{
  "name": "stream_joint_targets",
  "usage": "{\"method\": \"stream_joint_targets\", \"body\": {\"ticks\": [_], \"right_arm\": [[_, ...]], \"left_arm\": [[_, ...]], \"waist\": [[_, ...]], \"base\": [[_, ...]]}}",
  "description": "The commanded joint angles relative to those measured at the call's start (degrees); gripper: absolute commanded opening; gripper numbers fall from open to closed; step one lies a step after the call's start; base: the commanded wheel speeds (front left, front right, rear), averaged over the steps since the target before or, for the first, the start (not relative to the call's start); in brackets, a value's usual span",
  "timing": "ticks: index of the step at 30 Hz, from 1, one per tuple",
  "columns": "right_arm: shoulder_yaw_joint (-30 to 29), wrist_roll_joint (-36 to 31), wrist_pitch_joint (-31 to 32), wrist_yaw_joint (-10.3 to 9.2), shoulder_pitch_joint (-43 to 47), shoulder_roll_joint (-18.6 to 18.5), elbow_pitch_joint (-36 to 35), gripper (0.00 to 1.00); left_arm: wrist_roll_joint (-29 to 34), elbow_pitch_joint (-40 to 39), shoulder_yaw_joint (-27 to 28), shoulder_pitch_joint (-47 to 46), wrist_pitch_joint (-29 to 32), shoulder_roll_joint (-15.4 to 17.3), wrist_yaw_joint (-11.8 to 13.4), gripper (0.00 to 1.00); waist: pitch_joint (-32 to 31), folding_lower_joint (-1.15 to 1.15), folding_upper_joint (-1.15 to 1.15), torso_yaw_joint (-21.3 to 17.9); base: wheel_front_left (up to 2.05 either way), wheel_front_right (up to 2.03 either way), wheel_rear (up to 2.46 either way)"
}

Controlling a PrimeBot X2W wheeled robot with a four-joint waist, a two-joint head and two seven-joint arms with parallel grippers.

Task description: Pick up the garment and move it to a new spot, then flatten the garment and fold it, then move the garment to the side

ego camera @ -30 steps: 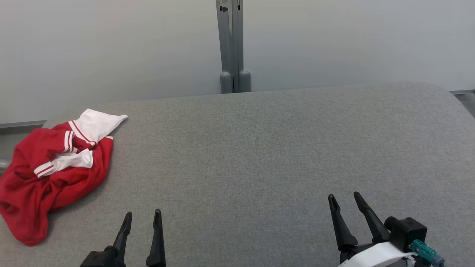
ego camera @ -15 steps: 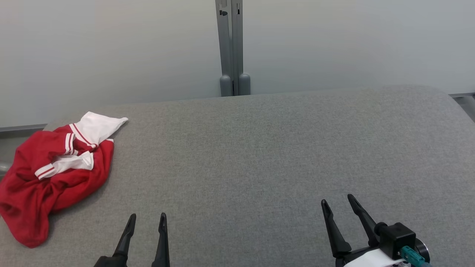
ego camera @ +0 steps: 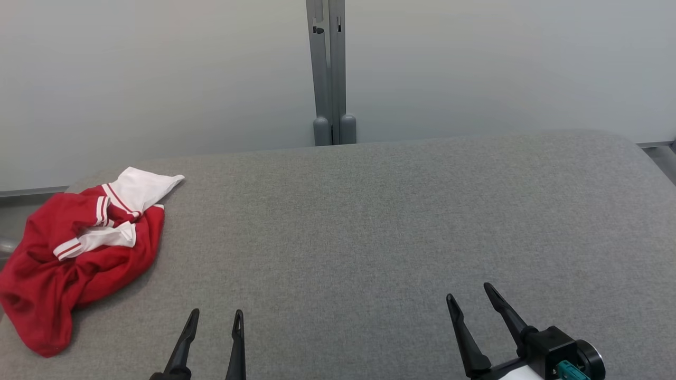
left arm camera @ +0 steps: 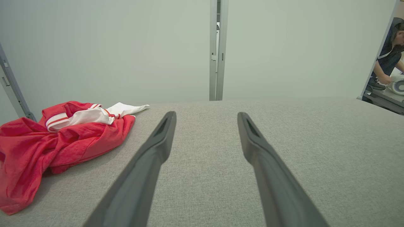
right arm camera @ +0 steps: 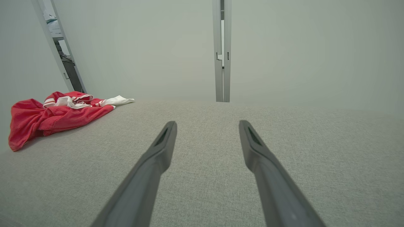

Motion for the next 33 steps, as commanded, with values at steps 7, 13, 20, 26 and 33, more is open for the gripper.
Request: {"method": "stream_joint_targets", "body": {"ticks": [7,13,20,26,33], "right_arm": [[0.14,-0.07,-0.19,0.03,0.88,-0.22,0.05,1.00],[0.20,0.35,-0.19,0.03,1.34,-0.21,0.01,1.00],[0.55,0.68,-0.18,0.03,1.73,-0.21,-0.01,1.00],[1.20,1.14,-0.19,0.03,2.54,-0.20,-0.06,1.00],[1.96,2.01,-0.18,0.03,2.85,-0.21,-0.26,1.00]], "left_arm": [[0.56,0.14,0.33,0.92,-0.02,0.36,-0.55,1.00],[1.10,0.46,0.53,0.97,-0.02,0.36,-0.98,1.00],[1.51,0.50,0.82,1.00,-0.02,0.35,-1.21,1.00],[1.84,0.55,0.97,1.53,-0.01,0.35,-1.33,1.00],[1.87,0.61,1.84,2.49,-0.01,0.34,-1.33,1.00]], "waist": [[-0.39,0.00,0.00,0.10],[-0.54,0.00,0.00,0.61],[-0.46,0.00,0.00,2.78],[-0.67,0.00,0.00,6.49],[-1.02,0.00,0.00,11.24]], "base": [[0.00,0.00,0.00],[0.00,0.00,0.00],[0.00,0.00,0.00],[0.00,0.00,0.00],[0.00,0.00,0.00]]}}
